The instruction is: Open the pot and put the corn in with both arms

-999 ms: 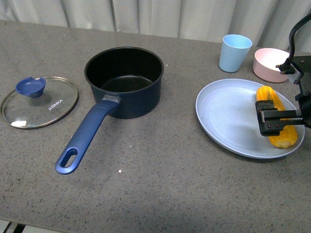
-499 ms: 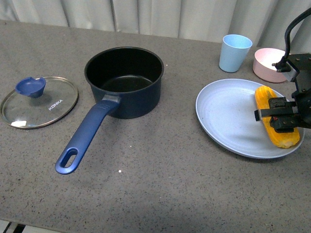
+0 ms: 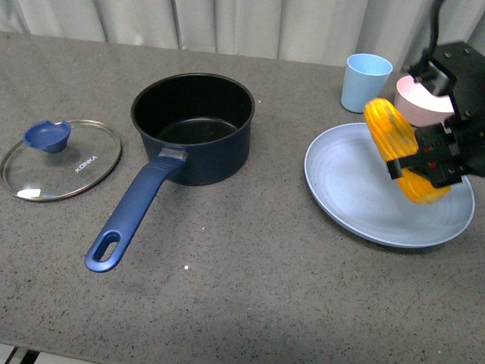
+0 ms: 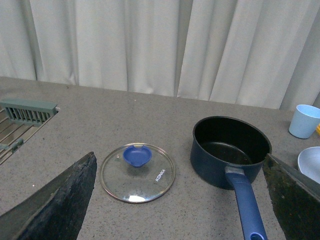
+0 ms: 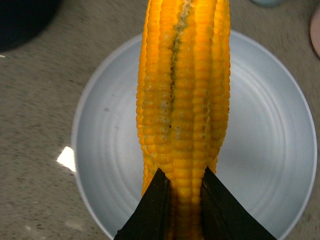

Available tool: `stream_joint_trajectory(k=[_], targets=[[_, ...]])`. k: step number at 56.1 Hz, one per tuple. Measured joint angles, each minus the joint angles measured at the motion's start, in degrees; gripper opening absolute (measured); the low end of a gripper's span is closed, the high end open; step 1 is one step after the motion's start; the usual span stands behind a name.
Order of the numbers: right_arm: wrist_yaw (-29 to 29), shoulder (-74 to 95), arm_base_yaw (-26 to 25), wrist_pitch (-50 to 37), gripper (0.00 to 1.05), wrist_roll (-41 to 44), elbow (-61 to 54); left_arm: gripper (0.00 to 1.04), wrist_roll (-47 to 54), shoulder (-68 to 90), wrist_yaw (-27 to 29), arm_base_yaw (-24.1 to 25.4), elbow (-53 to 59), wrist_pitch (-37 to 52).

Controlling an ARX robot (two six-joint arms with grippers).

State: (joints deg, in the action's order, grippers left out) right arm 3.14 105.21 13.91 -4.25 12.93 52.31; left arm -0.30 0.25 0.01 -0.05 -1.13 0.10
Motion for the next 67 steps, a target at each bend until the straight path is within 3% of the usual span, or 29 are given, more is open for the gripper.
stream_joint_trajectory(k=[26,53,59,67], targets=[[0.55,9.18,13.35,6.64,0.11,-0.31,21.35,0.98,0.02,-0.02,0.0,0.0,0.0,-0.02],[0.37,21.35,17.77,12.9,0.1,-3.17,38.82,0.98,0.02,-0.02,0.0,0.0,0.0,-0.02],[-0.02,23.04,18.08,12.94,0.38,-4.11,40.72,0.98,0.02,-0.02,0.0,0.0,0.0,-0.02],[-0.02,23.28,18.18,11.91,0.6,-5.18,40.72,0.98,0.02,-0.02,0.0,0.0,0.0,-0.02]])
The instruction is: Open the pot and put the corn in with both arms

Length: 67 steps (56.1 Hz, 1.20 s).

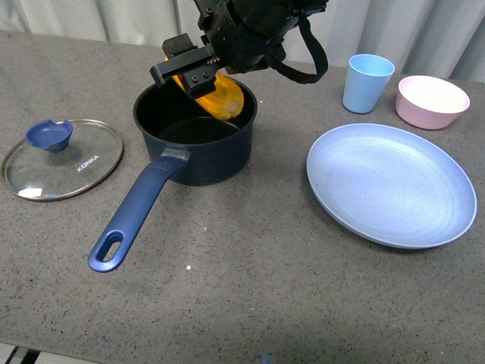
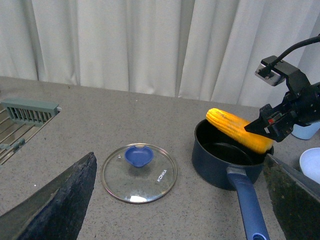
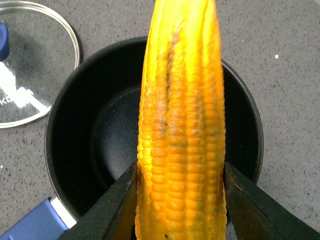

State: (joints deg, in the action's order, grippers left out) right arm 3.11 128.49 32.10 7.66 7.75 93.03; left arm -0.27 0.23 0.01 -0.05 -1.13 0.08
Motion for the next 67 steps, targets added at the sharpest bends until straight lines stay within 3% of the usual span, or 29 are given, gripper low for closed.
stream_joint_trajectory(k=[5,12,24,27,38,51,60,67], targets=[[-0.2,-0.22,0.02,-1.79,0.79,-0.68,-0.96,0.98,0.0,0.0,0.0,0.0,0.0,0.0],[-1.57,-1.81,-0.24,-6.47,0.97,-1.25,-4.92,0.98,0.0,0.0,0.0,0.0,0.0,0.0],[-5.01,-14.51,-3.06,-20.52,0.95,-4.17,-22.08,0.98,0.0,0.0,0.0,0.0,0.0,0.0],[-5.79,-22.82,-5.16,-25.44,0.95,-5.25,-31.52,0.98,0.0,0.0,0.0,0.0,0.0,0.0],[-8.28,-44.76,-11.74,-29.73,0.95,-4.9,-57.2,0.98,0.0,0.0,0.0,0.0,0.0,0.0],[-6.86,-63.76,-20.61,-27.34,0.95,-0.76,-73.11,0.98,0.0,0.0,0.0,0.0,0.0,0.0],[-4.48,-86.93,-29.11,-13.64,0.95,1.38,-82.68,0.98,0.0,0.0,0.0,0.0,0.0,0.0],[1.07,-100.43,-33.57,-3.45,0.95,1.62,-84.46,0.98,0.0,0.0,0.0,0.0,0.0,0.0]])
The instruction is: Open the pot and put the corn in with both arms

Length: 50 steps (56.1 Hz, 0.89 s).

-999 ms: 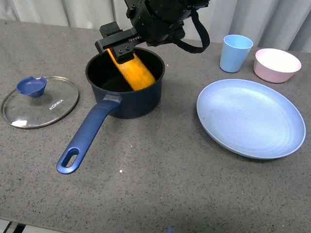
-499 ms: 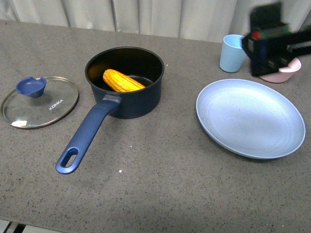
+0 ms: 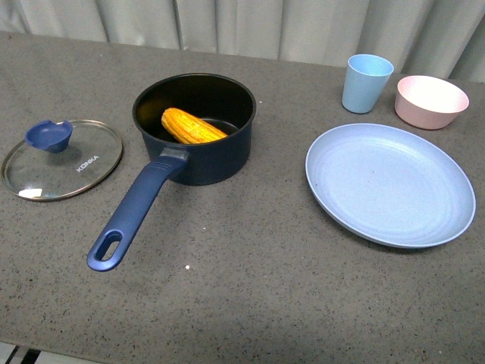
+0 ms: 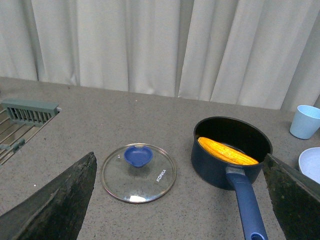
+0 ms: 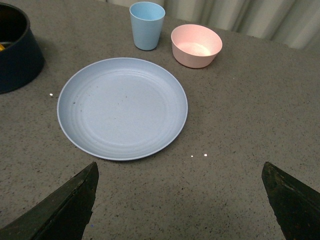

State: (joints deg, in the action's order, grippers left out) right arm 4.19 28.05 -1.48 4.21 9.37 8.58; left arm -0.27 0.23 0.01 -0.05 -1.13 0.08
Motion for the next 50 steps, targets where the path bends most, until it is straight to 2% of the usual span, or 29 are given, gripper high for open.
stream_joint_trajectory(k=[8,15,20,22,23,27,50], targets=[[5.07,-14.27,-3.69,10.29,0.95,1.01,-0.85,0.98,-0.02,0.0,0.0,0.0,0.0,0.0],[7.43,-18.82,-3.78,10.91,0.95,1.53,-0.94,0.98,0.0,0.0,-0.02,0.0,0.0,0.0],[7.06,-18.99,-3.76,10.82,0.95,1.53,-1.01,0.98,0.0,0.0,-0.02,0.0,0.0,0.0],[4.17,-20.68,-2.78,7.91,0.92,0.04,-2.36,0.98,0.0,0.0,0.0,0.0,0.0,0.0],[0.35,-22.77,-1.22,3.58,0.86,-1.64,-4.66,0.98,0.0,0.0,-0.04,0.0,0.0,0.0],[-3.41,-27.12,0.76,-2.64,0.74,-5.05,-8.07,0.98,0.0,0.0,0.22,0.0,0.0,-0.02],[-4.11,-27.82,1.27,-3.96,0.06,-8.61,-8.22,0.98,0.0,-0.04,0.02,0.0,0.0,-0.04]])
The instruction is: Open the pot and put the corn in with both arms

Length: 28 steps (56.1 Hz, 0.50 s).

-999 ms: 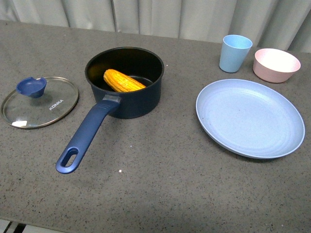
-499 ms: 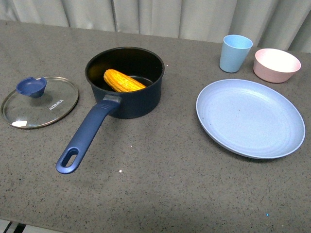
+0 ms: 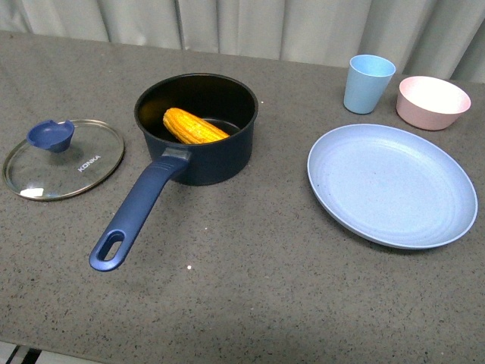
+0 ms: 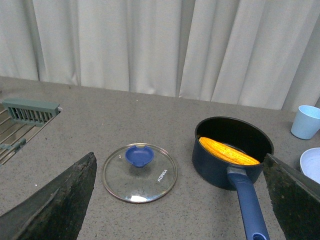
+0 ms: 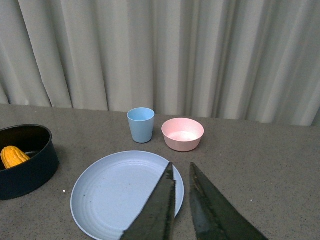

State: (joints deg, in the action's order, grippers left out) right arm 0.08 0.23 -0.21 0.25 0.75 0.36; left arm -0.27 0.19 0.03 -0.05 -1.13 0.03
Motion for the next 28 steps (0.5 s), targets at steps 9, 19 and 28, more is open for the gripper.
stream_joint_trajectory(k=[9,19,28], targets=[[-0.02,0.0,0.0,0.0,0.01,-0.13,0.0,0.98,0.0,0.0,-0.02,0.0,0.0,0.0],[0.0,0.0,0.0,0.0,0.11,-0.13,0.0,0.98,0.0,0.0,0.0,0.0,0.0,0.0],[-0.02,0.0,0.0,0.0,0.38,-0.13,0.0,0.98,0.0,0.0,0.0,0.0,0.0,0.0]])
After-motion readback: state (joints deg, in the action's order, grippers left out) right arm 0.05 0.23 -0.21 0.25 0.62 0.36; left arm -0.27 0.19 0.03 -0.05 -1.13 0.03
